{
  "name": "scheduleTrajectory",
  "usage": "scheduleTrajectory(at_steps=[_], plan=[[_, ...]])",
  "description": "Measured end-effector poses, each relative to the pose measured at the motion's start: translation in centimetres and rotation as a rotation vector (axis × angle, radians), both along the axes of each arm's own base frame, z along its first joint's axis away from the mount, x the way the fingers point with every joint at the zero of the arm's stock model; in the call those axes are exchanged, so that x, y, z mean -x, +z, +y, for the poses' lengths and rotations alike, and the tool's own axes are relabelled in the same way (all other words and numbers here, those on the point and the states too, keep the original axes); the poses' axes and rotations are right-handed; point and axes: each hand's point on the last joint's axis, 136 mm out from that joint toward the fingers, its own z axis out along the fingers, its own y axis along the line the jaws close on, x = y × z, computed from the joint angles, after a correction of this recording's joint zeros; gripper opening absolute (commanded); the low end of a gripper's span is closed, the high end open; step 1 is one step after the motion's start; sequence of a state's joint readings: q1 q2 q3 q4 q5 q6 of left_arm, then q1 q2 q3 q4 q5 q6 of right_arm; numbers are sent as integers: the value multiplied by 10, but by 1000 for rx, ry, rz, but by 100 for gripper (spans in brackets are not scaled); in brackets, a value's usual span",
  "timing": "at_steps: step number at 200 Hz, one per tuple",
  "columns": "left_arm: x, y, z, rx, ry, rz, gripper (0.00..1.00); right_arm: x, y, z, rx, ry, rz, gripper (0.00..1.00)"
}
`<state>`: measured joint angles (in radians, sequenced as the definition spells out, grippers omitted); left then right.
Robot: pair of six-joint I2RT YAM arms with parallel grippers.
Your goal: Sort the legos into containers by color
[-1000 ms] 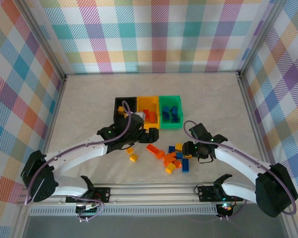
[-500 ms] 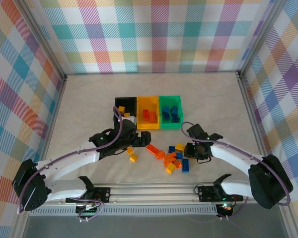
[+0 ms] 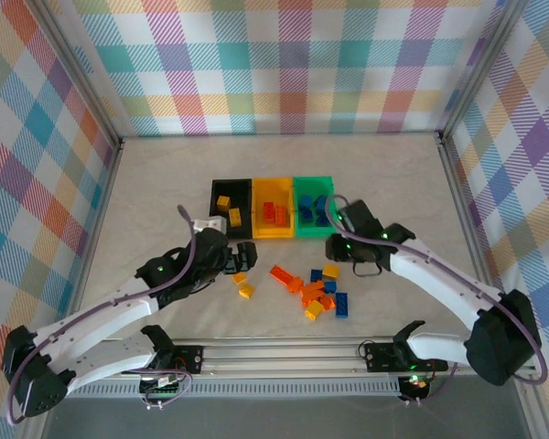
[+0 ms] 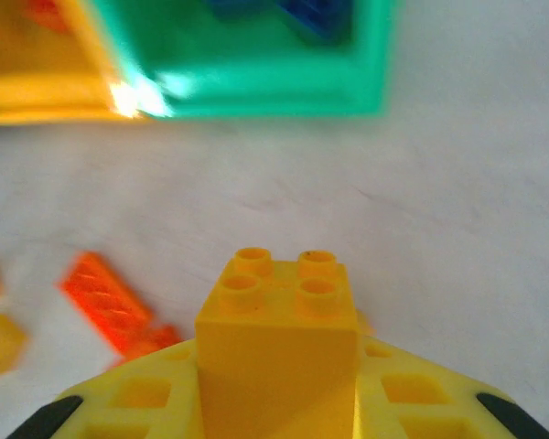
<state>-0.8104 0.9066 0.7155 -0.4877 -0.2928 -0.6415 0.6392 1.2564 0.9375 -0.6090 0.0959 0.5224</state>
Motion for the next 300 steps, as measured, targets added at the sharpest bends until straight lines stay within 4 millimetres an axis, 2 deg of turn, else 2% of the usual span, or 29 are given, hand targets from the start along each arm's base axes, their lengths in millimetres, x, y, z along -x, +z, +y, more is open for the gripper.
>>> scheduleTrajectory(at_steps=[26,43,70,94,121,160,212,228,244,277,300], plan=[[10,1,26,-1,64,-27,100,-31,25,72,-53,139,-44,19],[15,5,37,10,94,-43,100,-50,27,121,-86,218,-50,20],[21,11,49,19,121,-62,100,-79,24,186,-129,297,-50,20],[24,10,53,15,131,-56,100,-104,23,231,-165,335,-62,23],[26,7,55,3,131,-42,100,-128,19,259,-167,338,-72,31],[28,4,54,6,124,-28,100,-143,3,263,-106,311,-61,58],[28,-4,47,-4,99,6,100,-144,4,254,-79,283,-79,63],[27,-9,41,-11,80,25,100,-136,9,240,-65,269,-88,65],[25,-16,33,-26,51,51,100,-125,22,221,-67,246,-109,67],[19,-31,10,-42,-11,115,100,-91,53,169,-100,191,-153,69],[13,-37,-5,-34,-41,139,100,-62,52,131,-100,158,-146,70]])
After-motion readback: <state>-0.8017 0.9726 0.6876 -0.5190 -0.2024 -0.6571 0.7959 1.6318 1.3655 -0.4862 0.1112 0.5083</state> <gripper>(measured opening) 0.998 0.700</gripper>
